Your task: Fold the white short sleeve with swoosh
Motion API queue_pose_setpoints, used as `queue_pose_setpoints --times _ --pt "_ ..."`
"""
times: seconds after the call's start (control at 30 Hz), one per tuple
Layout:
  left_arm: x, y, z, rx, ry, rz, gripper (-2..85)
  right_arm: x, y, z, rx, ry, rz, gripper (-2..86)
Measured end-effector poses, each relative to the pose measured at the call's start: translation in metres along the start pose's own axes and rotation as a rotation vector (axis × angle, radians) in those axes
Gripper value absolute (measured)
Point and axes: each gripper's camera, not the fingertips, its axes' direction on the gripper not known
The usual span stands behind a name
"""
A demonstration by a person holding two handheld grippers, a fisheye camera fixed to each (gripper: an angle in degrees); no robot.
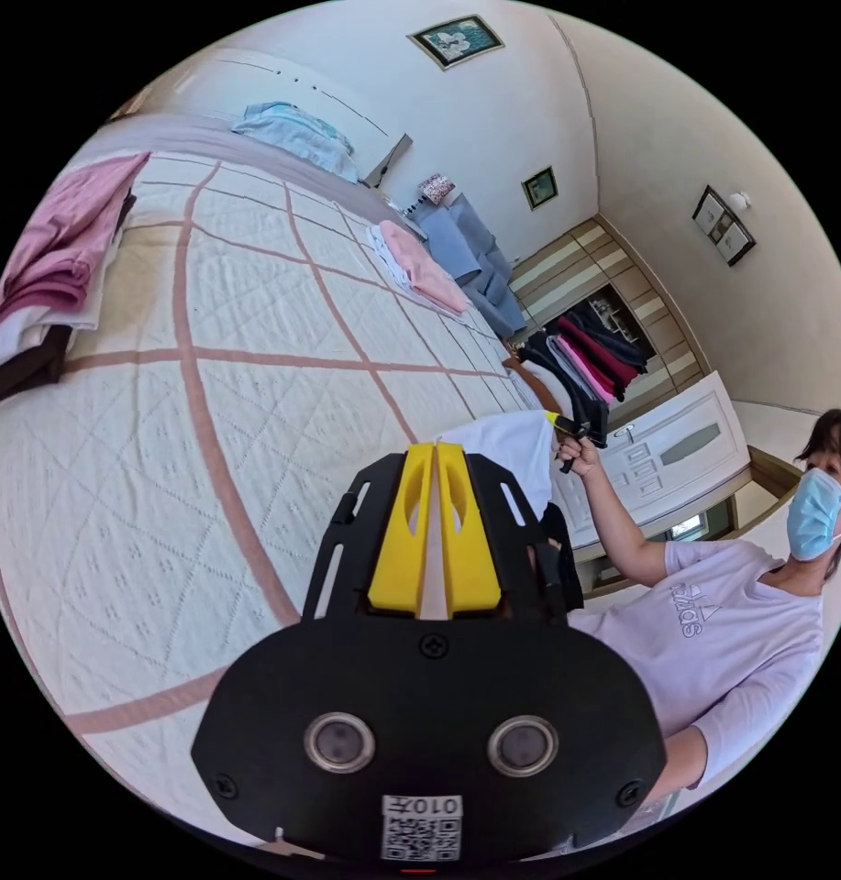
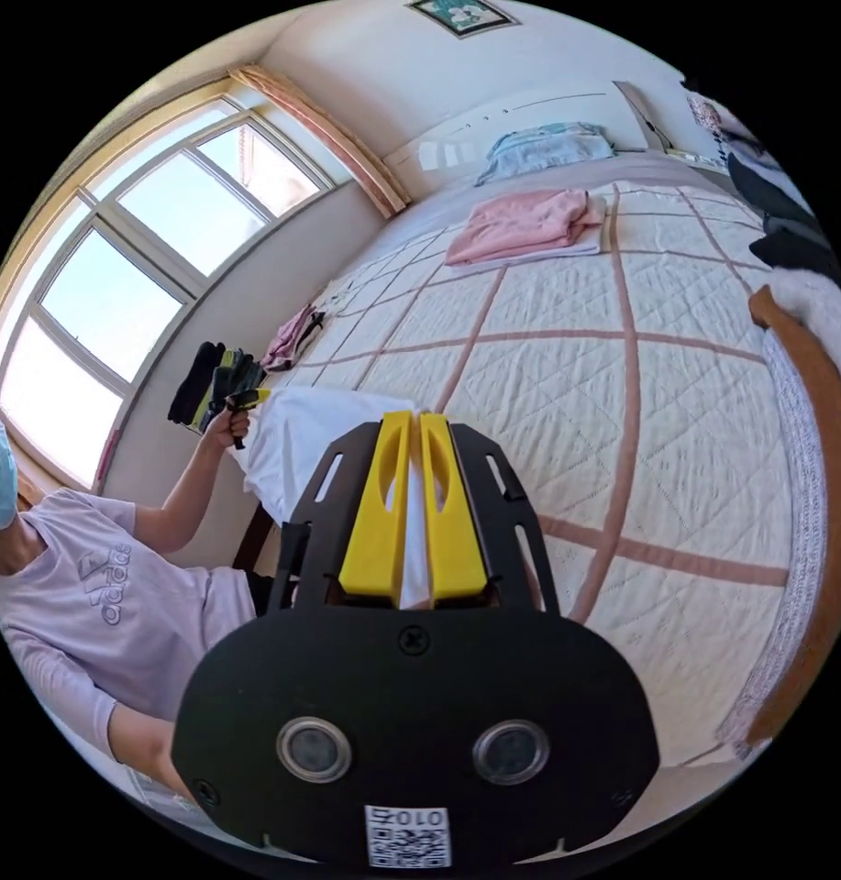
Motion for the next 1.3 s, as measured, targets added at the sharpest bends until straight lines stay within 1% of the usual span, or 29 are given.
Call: queue_pose_setpoints --times 0.1,0.13,0.17,0.23,0.3,0.37,0.4,0.43,0.5,0.57,0.6,0.67,0.7,0.77,0.83,0.87,0.93,1.0,1.1,1.17,1.2,1.3 --pt "-0.005 -0.009 0.014 -0.028 -0.072 -0.020 -0.3 0.005 -0.008 0.024 -0.092 0.107 0.009 2.1" --pt "-0.010 -0.012 0.029 -0.079 -0.130 -0.025 -0.3 0.007 -0.009 0.032 -0.114 0.137 0.017 2.1" --pt "-0.018 -0.012 0.042 -0.100 -0.121 -0.063 -0.2 0.010 -0.010 0.047 -0.151 0.174 0.027 2.1" --pt "-0.024 -0.010 0.043 -0.054 -0.069 -0.104 -0.2 0.011 -0.011 0.058 -0.149 0.194 0.027 2.0" --pt "-0.020 -0.007 0.042 -0.047 -0.088 -0.105 -0.1 0.010 -0.010 0.059 -0.138 0.176 0.039 2.3" --pt "-0.015 -0.001 0.044 -0.103 -0.030 -0.137 0.1 0.009 -0.007 0.060 -0.149 0.144 0.054 2.8" --pt "-0.010 0.001 0.041 -0.101 -0.036 -0.132 0.2 0.007 -0.005 0.056 -0.158 0.133 0.064 3.3" --pt "0.008 0.007 0.032 -0.079 -0.103 -0.088 0.4 0.004 -0.003 0.052 -0.153 0.148 0.066 3.7" --pt "0.043 0.018 0.020 -0.069 -0.226 -0.011 0.8 -0.016 0.010 0.026 -0.075 0.285 0.054 5.0" --pt "0.092 0.043 0.009 -0.068 -0.443 0.064 2.0 -0.035 0.024 0.009 -0.045 0.355 0.037 5.7" --pt "0.107 0.051 0.010 -0.072 -0.484 0.102 2.4 -0.051 0.036 0.003 -0.050 0.365 0.017 5.8" --pt "0.176 0.092 0.033 -0.121 -0.617 0.355 3.8 -0.080 0.055 0.002 -0.050 0.326 -0.024 5.9" --pt "0.192 0.103 0.045 -0.149 -0.648 0.420 4.1 -0.102 0.070 0.007 -0.049 0.293 -0.055 5.9" --pt "0.244 0.151 0.099 -0.278 -0.750 0.658 4.8 -0.132 0.091 0.020 -0.045 0.267 -0.087 5.8" --pt "0.268 0.180 0.135 -0.341 -0.805 0.775 5.0 -0.160 0.108 0.038 -0.035 0.244 -0.105 5.5" --pt "0.277 0.193 0.153 -0.357 -0.831 0.826 5.0 -0.177 0.117 0.050 -0.020 0.222 -0.122 5.0" --pt "0.287 0.201 0.168 -0.330 -0.826 0.845 4.8 -0.199 0.123 0.072 -0.028 0.212 -0.140 4.6" --pt "0.292 0.203 0.176 -0.311 -0.799 0.865 4.2 -0.220 0.122 0.103 -0.095 0.212 -0.149 4.3" --pt "0.293 0.210 0.192 -0.364 -0.816 0.920 2.5 -0.246 0.120 0.131 -0.120 0.233 -0.194 3.9" --pt "0.291 0.219 0.199 -0.409 -0.820 0.962 0.9 -0.252 0.120 0.149 -0.151 0.300 -0.194 3.4" --pt "0.291 0.220 0.198 -0.410 -0.810 0.969 0.7 -0.249 0.121 0.161 -0.200 0.345 -0.168 2.9" --pt "0.285 0.222 0.187 -0.411 -0.744 0.945 0.1 -0.243 0.126 0.171 -0.216 0.285 -0.129 2.0"
